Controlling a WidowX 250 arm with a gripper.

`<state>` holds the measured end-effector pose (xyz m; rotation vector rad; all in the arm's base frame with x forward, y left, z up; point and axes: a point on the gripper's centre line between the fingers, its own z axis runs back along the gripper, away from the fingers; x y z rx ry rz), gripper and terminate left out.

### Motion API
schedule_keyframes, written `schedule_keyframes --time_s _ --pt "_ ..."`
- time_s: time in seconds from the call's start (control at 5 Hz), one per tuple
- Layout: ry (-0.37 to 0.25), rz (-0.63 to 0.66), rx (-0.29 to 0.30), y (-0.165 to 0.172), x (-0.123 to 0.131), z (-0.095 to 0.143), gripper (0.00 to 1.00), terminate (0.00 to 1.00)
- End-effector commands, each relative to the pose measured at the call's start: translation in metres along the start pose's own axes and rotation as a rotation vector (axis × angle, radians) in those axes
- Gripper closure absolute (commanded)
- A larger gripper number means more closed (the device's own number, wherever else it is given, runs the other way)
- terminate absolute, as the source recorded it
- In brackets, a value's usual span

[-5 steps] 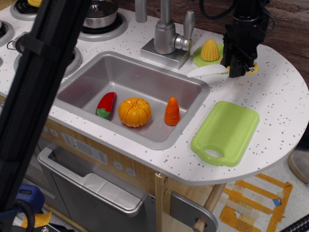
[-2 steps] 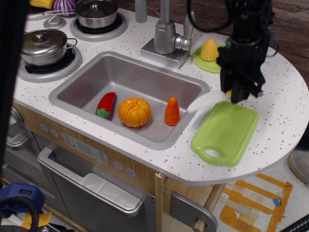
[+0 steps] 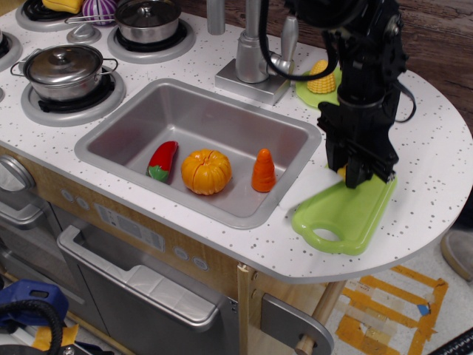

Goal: Put knife on cutting board

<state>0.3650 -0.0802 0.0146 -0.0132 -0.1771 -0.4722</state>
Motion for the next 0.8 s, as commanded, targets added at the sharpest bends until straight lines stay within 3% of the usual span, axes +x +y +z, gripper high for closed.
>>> schedule_keyframes --time_s 0.0,0.4,0.6 --pt "-0.098 0.013 0.007 -0.0033 0.0094 0.0226 0.0 0.0" --pt "-0.122 -0.008 0.025 -0.0042 0.0124 0.0252 0.0 0.0" --pt "-0.122 -0.008 0.025 -0.0042 0.0124 0.0252 0.0 1.0"
